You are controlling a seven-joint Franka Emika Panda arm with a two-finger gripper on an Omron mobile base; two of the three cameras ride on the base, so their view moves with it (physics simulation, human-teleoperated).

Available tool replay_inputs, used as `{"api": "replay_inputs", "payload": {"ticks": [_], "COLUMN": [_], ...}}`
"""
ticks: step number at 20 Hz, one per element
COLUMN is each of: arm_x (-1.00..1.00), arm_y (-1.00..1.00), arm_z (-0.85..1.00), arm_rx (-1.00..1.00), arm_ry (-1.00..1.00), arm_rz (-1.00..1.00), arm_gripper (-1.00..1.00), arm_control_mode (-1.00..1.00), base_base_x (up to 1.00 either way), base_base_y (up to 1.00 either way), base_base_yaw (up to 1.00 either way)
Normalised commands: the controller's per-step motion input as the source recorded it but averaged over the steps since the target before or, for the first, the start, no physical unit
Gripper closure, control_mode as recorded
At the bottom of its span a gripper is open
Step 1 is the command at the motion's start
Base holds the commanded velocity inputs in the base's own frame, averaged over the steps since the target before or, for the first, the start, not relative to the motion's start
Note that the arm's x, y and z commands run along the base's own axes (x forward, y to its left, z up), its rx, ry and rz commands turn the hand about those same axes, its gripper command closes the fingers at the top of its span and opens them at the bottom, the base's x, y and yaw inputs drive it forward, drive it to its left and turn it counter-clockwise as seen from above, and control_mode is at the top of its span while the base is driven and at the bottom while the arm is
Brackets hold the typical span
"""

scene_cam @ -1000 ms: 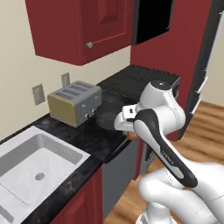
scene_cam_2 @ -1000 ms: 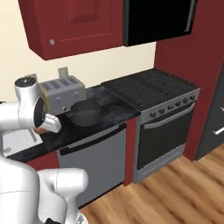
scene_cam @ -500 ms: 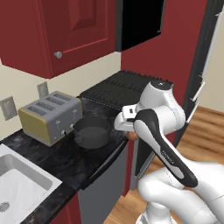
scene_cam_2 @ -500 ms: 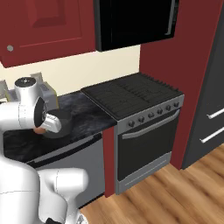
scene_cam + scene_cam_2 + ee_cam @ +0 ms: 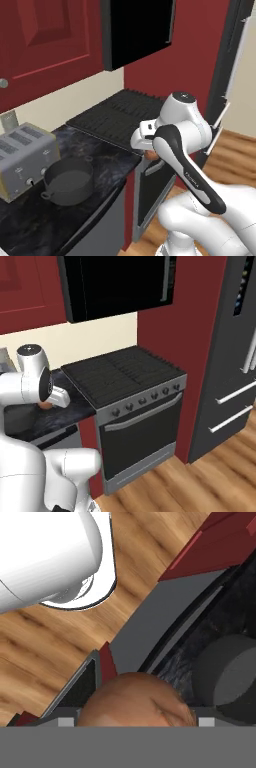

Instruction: Turn on the sink faucet. Then move the onion from the counter to the sink. Turn off the sink. Move the vegetable from the sink to the pot next to the stove. Finally move the pot to the front left burner.

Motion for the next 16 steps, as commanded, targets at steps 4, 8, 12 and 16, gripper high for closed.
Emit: {"api": "replay_inputs", "payload": {"ticks": [4,8,12,16], "arm_x": [0.00,0.00,0.00,0.00], "arm_y": [0.00,0.00,0.00,0.00], "arm_z": [0.00,0.00,0.00,0.00], "arm_rx": [0.00,0.00,0.00,0.00], "arm_ry": [0.00,0.00,0.00,0.00], "arm_rz": [0.00,0.00,0.00,0.00], "arm_gripper": [1.00,1.00,1.00,1.00], "arm_control_mode": [1.00,1.00,1.00,1.00], "base_base_x": [0.50,0.34,0.18,0.07], "base_base_y": [-0.57,-0.21,-0.16,-0.18], "base_base_yaw": [0.06,0.20,0.32,0.34]}}
